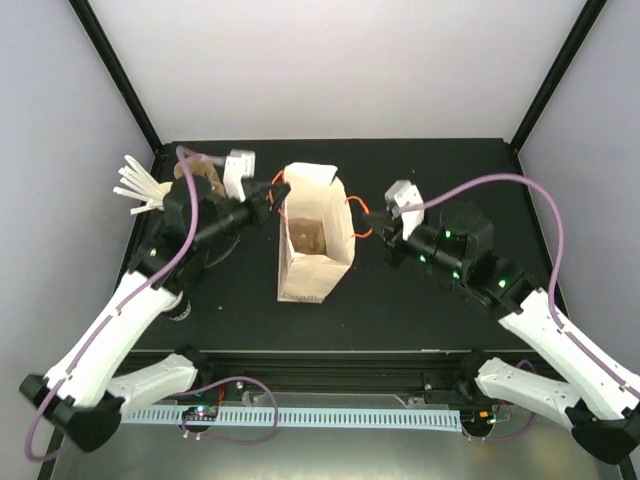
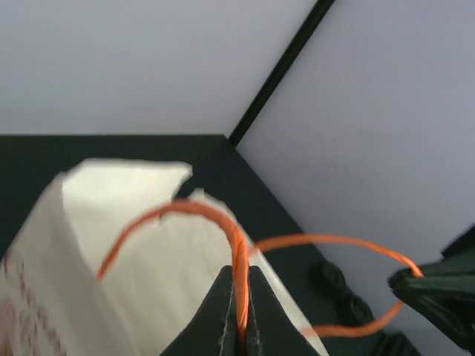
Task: Pack the takeout coffee
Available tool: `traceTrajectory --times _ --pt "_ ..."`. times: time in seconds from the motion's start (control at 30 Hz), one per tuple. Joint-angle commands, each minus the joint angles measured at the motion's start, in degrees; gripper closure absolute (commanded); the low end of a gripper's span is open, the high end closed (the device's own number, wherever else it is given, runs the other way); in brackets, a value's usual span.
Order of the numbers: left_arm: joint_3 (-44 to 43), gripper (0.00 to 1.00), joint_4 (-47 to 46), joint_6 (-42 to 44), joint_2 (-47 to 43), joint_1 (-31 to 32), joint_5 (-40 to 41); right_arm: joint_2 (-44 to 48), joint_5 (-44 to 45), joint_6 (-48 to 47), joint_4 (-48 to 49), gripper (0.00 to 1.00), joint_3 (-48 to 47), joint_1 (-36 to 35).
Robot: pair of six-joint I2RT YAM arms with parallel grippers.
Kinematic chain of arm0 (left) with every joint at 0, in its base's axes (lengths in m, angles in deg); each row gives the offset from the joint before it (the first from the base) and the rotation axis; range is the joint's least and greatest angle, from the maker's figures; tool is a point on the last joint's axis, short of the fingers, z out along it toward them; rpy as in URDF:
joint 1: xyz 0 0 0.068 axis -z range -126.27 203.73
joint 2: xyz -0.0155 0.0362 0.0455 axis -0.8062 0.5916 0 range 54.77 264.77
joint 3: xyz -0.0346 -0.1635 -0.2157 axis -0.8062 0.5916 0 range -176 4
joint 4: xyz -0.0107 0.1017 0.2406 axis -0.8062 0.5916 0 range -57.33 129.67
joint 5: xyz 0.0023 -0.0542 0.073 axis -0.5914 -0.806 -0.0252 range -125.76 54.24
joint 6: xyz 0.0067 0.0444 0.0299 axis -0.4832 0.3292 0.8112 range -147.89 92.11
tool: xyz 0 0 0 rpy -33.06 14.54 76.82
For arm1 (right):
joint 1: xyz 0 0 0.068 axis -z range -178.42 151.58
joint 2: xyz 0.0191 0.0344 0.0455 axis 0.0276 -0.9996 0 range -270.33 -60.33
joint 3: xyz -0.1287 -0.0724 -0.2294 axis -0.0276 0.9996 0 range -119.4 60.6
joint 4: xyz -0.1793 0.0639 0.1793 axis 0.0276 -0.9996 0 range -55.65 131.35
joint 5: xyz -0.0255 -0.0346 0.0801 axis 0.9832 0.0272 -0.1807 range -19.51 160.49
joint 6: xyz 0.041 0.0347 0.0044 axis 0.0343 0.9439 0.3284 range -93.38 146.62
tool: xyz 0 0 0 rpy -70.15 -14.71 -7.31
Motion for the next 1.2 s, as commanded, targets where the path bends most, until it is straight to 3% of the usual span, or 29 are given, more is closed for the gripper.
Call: traceTrajectory --times 0.0,0.2,0.43,0.67,0.93,1.17 --pt "-11.5 0.98 -1.2 -2.4 9.6 -1.5 -1.4 -5.8 8.4 -1.4 2.6 0.99 -10.5 0.4" --pt "-18.8 0.98 -5.2 -3.5 17.8 -3.3 -3.5 -13.8 8.9 0.0 0.8 0.99 -19.6 4.5" --pt "-20.3 0.99 -8.4 -4.0 24.2 -4.6 -3.9 -17.9 9.8 1.2 4.3 0.99 -21.3 7.5" --pt "-23.3 0.98 -13.1 -7.0 32.1 -7.7 -4.5 -25.7 12.3 5.1 2.5 0.99 -28.7 13.3" --pt "-33.1 0.99 -14.1 -7.0 41.5 -9.4 -8.0 -32.9 13.5 3.3 3.2 0.99 -36.8 14.4" --pt "-37.1 0.98 -16.0 -8.2 44.4 -9.4 -9.7 -35.3 14.5 3.1 2.6 0.99 -39.3 15.3"
